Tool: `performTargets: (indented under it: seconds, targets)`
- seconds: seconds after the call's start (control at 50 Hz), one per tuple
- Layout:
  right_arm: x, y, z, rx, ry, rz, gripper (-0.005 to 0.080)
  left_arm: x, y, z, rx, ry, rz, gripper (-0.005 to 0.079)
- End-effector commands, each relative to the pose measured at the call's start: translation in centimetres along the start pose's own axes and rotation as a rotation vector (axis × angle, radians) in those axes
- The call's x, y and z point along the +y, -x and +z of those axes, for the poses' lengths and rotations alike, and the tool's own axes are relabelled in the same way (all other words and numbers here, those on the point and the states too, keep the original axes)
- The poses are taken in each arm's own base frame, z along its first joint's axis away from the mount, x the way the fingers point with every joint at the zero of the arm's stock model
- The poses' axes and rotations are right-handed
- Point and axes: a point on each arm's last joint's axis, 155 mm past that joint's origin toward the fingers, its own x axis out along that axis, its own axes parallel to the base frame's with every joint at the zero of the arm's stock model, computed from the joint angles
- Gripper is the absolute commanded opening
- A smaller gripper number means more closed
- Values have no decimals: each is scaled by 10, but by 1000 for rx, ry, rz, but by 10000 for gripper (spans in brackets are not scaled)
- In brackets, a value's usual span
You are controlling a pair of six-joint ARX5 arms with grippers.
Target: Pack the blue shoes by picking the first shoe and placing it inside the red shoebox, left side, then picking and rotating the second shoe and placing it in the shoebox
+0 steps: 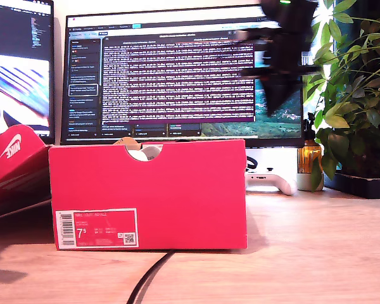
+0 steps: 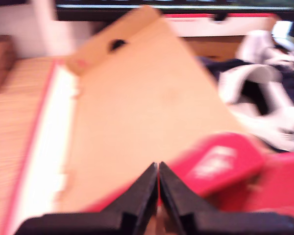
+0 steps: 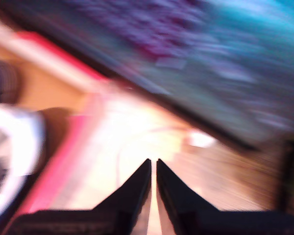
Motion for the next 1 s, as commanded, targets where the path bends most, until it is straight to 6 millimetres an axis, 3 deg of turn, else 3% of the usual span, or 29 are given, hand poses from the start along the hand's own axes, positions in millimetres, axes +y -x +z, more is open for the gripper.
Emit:
performTargets:
  seconds: [0.0, 0.28, 0.56, 0.78, 0.98]
  targets:
    - [3, 38, 21, -87, 3, 0, -11, 8, 1, 11, -36, -2, 21, -20]
    - [4, 59, 20, -94, 8, 19, -11, 32, 3, 18, -61, 35, 56, -20]
    - [3, 54, 10, -68, -27, 26, -11, 39, 5, 20, -67, 46, 67, -20]
    - [-15, 53, -18, -39, -72, -8, -11, 39, 5, 22, -76, 43, 65, -20]
    - [-33, 74, -44, -124, -152, -57, -11, 39, 5, 23, -80, 42, 65, -20]
